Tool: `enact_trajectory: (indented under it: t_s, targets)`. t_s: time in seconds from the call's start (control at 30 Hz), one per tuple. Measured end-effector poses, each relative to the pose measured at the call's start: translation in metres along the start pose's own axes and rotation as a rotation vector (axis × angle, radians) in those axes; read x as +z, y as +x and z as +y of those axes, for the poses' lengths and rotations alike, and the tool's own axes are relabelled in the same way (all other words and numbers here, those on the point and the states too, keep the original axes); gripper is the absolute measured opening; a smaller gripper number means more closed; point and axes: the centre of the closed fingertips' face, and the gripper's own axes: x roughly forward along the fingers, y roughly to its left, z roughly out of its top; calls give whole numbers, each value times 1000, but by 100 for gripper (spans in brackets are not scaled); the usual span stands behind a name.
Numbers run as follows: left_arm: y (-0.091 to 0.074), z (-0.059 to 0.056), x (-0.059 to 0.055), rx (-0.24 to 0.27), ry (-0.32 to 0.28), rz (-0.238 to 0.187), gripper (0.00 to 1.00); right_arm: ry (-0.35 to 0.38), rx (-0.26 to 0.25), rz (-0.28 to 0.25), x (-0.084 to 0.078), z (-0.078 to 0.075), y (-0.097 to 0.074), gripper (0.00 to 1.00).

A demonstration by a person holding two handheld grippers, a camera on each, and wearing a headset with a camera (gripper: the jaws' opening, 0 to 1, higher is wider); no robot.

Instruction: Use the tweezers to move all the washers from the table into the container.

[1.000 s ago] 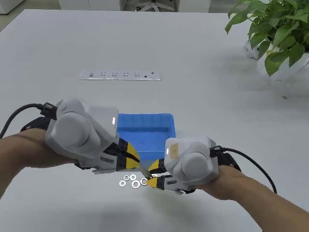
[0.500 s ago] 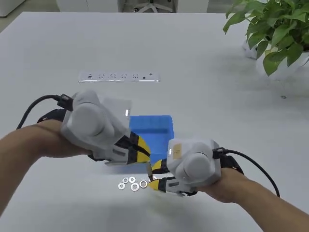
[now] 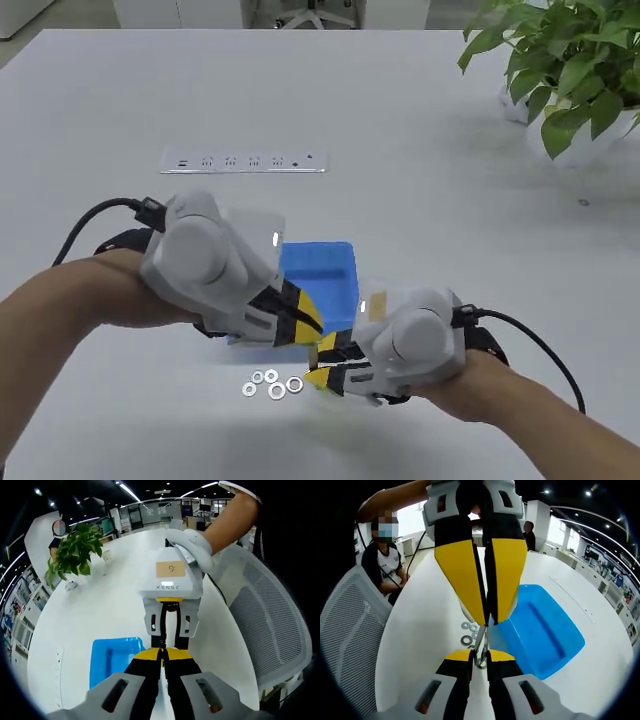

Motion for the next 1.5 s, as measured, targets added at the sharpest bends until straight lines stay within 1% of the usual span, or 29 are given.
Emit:
enact_trajectory:
  t_s: [0.2, 0.5, 0.97, 1.1, 1.37, 1.5]
  targets:
    - [1, -2, 1, -14, -4, -10, 6, 19, 5, 1, -1, 0, 0, 11]
    - [3, -3, 2, -20, -1, -10, 6, 40, 8, 5, -1, 1, 0, 10]
    - [1, -6, 2, -21, 15, 3, 6, 28, 13, 20, -1, 1, -1, 10]
    - [-2, -7, 4, -20, 17, -2, 6, 20, 16, 18, 2, 2, -4, 10]
    - [-10, -7, 10, -20, 29, 4, 6, 0, 14, 17, 10, 1, -9, 10]
    - [-16, -7, 12, -17, 33, 8, 6, -7, 12, 27, 15, 2, -14, 10]
